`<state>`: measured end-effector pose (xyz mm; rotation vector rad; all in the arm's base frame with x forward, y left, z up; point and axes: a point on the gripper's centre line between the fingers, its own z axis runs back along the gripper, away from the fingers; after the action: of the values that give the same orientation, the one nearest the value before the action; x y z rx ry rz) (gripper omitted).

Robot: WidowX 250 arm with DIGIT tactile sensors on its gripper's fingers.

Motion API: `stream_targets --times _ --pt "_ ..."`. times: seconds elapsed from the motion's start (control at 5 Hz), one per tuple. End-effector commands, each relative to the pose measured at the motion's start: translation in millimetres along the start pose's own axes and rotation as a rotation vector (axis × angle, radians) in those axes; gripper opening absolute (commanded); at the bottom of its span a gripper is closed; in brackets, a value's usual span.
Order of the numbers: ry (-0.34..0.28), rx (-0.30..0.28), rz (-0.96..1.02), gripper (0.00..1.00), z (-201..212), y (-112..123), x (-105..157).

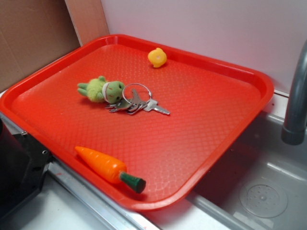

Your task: Grab the green animal.

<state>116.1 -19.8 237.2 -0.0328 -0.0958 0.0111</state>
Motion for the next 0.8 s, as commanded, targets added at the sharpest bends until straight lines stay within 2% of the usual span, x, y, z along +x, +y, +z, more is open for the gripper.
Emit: stream_targets --times 0.0,0.2,0.6 --pt "0.0 0.0 0.0 1.0 0.0 0.0 0.0" --pt "0.002 -0.04 -0.066 1.0 -5.0 12.1 0.6" --pt "-0.052 -0.061 -0.267 1.0 -29.9 29.7 17.1"
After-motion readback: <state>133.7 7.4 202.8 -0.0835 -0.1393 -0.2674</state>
